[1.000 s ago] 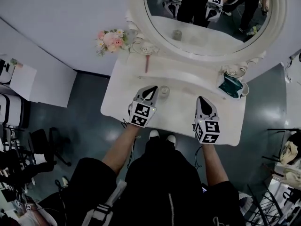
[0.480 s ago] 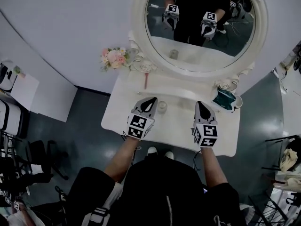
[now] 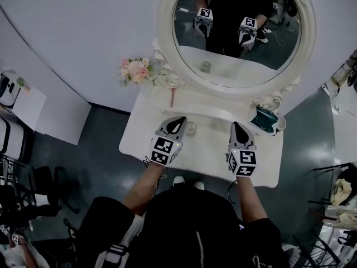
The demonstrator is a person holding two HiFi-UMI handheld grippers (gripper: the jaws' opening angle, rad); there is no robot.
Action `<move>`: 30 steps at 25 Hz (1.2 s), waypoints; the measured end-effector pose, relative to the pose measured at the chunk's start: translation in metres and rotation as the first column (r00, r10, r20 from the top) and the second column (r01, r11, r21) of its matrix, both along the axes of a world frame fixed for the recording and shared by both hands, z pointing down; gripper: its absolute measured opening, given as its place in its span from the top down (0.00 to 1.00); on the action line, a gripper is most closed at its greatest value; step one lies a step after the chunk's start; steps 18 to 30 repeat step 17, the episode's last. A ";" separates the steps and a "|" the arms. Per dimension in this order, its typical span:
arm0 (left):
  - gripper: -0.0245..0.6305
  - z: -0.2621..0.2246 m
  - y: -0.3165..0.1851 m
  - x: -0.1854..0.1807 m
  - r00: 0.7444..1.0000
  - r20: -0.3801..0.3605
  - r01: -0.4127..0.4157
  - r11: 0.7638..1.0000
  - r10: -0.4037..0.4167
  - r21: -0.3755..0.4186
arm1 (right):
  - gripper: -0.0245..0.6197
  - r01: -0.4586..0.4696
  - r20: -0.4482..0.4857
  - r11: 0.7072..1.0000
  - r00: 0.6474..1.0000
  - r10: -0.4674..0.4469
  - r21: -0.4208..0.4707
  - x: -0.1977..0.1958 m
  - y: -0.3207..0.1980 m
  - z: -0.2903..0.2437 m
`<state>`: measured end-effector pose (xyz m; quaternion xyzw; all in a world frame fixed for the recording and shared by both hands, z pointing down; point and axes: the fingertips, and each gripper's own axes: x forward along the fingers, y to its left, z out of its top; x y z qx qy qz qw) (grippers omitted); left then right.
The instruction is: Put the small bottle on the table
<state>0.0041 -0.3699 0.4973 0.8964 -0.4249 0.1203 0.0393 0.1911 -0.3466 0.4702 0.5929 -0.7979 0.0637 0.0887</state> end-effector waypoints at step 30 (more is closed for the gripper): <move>0.96 0.003 0.001 -0.002 1.000 0.002 0.002 1.000 -0.002 0.001 | 0.96 0.024 0.001 1.000 1.000 -0.024 -0.007 -0.006 0.005 0.004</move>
